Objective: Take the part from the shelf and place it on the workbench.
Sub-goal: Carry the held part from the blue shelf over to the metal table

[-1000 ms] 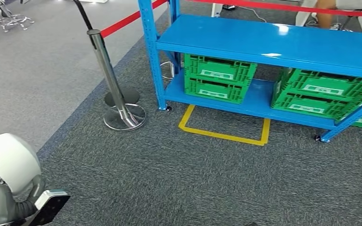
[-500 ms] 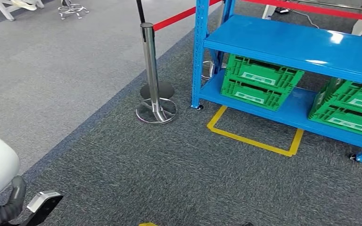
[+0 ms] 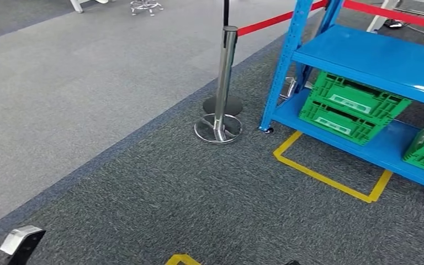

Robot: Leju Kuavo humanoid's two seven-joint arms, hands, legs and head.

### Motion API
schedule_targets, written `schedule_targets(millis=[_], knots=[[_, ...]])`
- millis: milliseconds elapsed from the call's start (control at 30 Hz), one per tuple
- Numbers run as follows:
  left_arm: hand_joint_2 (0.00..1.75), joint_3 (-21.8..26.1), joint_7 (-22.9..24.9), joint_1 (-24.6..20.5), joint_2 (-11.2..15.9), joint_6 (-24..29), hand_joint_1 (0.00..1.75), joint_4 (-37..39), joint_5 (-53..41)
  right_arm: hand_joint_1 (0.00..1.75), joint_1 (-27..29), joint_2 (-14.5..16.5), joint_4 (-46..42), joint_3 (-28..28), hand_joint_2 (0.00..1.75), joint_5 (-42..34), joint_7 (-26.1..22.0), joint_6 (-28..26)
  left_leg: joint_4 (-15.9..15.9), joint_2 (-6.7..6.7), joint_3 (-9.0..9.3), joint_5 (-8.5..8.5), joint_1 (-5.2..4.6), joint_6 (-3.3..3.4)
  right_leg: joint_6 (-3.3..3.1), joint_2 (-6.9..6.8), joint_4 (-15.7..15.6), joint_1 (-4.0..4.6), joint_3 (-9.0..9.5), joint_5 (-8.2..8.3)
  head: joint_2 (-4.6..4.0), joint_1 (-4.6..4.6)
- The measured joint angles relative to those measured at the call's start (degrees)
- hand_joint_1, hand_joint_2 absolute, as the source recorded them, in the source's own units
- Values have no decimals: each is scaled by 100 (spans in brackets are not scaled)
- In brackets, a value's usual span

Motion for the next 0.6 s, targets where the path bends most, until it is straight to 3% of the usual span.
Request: schedule_targets(millis=[33,100,167,233,267,300,333,400,467,533,567,600], knots=[[175,92,-49,14,-46,-20,175,-45,36,0,-7,-1,0,-3,0,0,-1,-2,-16,-65,-11,20,2,48,34,-22,-6,-12,18,-9,0,7],[175,263,-148,24,-142,-86,175,-132,70,0,-13,-1,0,-7,0,-1,-4,-5,-53,-189,-27,70,16,135,88,209,155,-38,-59,-155,0,18],[175,377,-220,7,-231,-149,175,-184,78,0,6,-1,0,-9,0,-2,-5,-9,-68,-319,-51,104,17,195,101,567,780,-50,-355,-515,-1,33],[175,454,-266,-4,-317,-199,175,-191,89,0,33,0,0,-8,0,-2,-3,-8,-63,-477,-75,118,-11,222,93,690,1541,-44,-735,-795,-1,34],[175,491,-289,-4,-357,-219,175,-191,98,0,43,0,0,-8,0,-1,-2,-7,-60,-565,-78,121,-26,227,84,706,1703,-41,-837,-783,-1,33],[175,526,-308,-4,-394,-236,175,-191,107,0,49,0,0,-9,0,-1,-1,-9,-55,-651,-75,122,-37,229,70,722,1620,-39,-826,-649,-1,33],[175,557,-321,-5,-423,-243,175,-192,115,0,53,0,0,-9,0,-1,-1,-11,-47,-734,-68,121,-44,228,51,760,1326,-38,-713,-431,-1,33],[175,604,-330,-11,-461,-248,175,-194,118,0,54,0,1,-10,0,-1,-2,-14,-8,-886,-77,112,-54,210,12,994,538,-52,-383,-53,-1,31],[175,632,-331,-18,-487,-251,175,-205,119,0,49,1,4,-10,0,-1,-2,-14,36,-1025,-130,117,-53,157,-12,1163,138,-59,-199,37,1,28],[175,655,-332,-9,-504,-252,175,-222,119,0,42,2,5,-10,0,-1,-1,-14,51,-1159,-191,147,-31,85,-45,1078,107,-47,-167,29,1,29],[175,669,-333,-1,-513,-252,175,-231,120,0,39,7,5,-10,0,-1,-2,-14,78,-1122,-217,131,-27,55,-74,1005,93,-48,-156,44,0,29],[175,682,-334,1,-518,-252,175,-237,120,0,38,11,5,-10,0,-1,-3,-14,182,-998,-270,55,-29,24,-105,931,77,-52,-148,58,-1,13]])
